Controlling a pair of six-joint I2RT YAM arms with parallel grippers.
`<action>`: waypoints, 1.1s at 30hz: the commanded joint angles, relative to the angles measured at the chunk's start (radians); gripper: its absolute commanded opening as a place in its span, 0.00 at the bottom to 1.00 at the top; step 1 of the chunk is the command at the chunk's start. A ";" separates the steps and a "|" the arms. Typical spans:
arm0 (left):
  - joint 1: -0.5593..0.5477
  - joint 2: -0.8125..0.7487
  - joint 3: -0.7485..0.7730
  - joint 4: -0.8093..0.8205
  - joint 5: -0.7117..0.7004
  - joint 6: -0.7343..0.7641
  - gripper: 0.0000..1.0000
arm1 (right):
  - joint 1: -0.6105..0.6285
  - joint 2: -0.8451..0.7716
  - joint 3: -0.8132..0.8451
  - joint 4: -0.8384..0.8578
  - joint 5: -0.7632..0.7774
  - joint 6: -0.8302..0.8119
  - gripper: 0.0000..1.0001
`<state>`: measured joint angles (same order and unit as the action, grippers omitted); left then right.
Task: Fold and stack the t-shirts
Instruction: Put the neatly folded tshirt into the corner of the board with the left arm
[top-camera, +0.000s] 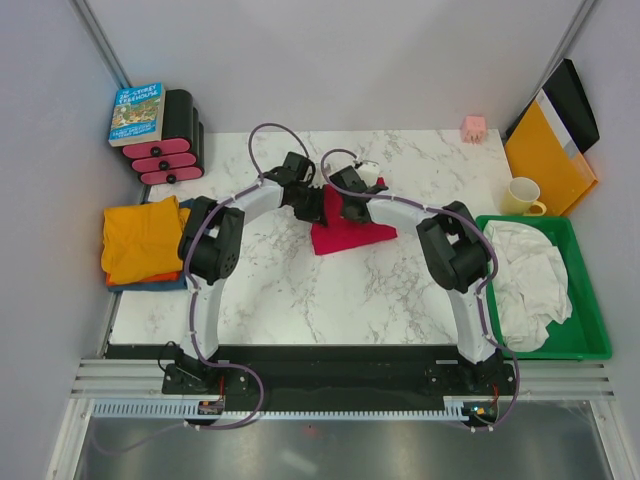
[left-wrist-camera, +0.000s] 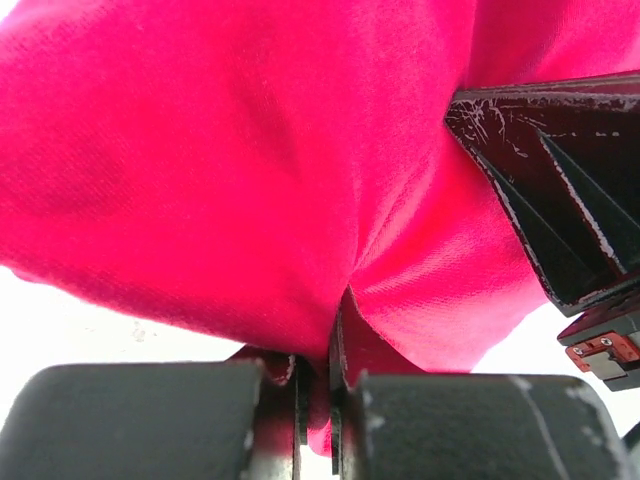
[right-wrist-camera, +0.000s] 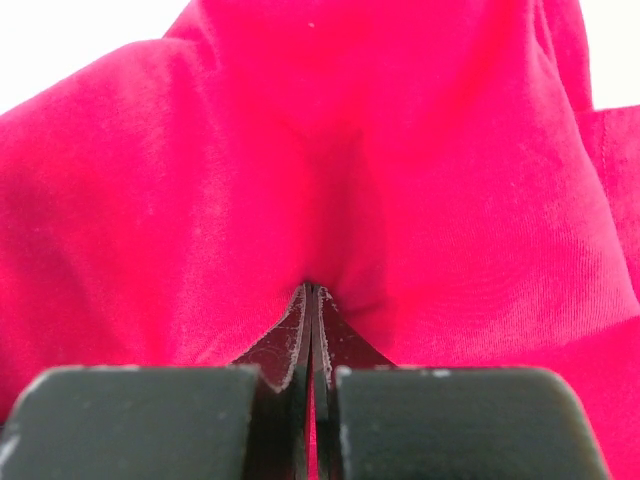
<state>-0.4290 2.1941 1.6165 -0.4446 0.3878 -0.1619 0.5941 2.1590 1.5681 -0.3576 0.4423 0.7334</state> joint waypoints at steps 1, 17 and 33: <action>0.012 -0.029 -0.047 -0.120 -0.112 0.195 0.02 | 0.032 -0.016 -0.016 -0.037 -0.011 -0.017 0.00; 0.012 -0.395 -0.083 -0.164 -0.168 0.400 0.02 | 0.064 -0.344 -0.037 -0.018 0.071 -0.114 0.41; 0.071 -0.711 0.017 -0.448 -0.372 0.552 0.02 | 0.070 -0.706 -0.410 0.022 0.128 -0.154 0.43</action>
<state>-0.4000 1.5898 1.5459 -0.8169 0.0868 0.2966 0.6590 1.5414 1.2148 -0.3729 0.5495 0.5953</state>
